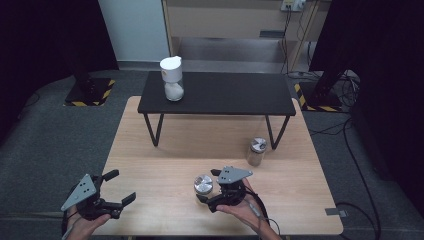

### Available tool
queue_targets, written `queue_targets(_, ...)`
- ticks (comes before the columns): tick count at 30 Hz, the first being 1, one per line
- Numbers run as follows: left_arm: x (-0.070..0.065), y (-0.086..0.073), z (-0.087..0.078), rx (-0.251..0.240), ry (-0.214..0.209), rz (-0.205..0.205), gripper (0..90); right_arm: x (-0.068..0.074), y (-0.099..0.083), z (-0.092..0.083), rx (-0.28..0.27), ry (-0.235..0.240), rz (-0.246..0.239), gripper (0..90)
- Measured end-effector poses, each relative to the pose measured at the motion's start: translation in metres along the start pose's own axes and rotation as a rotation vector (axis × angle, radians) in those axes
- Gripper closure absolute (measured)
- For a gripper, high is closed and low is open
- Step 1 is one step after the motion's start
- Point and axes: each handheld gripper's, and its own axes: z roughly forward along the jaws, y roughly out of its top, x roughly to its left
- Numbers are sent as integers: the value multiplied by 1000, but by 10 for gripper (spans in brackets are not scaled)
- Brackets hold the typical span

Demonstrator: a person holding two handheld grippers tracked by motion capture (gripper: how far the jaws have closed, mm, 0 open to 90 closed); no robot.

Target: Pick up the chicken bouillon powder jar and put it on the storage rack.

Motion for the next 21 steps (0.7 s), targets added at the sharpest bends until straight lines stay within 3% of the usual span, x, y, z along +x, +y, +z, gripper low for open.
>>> queue_targets(10,0,0,0,1,0,0,0,0,-4,8,-3,5,-14,151)
queue_targets(15,0,0,0,3,0,1,0,-5,-8,13,-8,12,4,185)
queue_targets(21,0,0,0,2,-1,0,0,-7,-13,16,-23,17,-3,275)
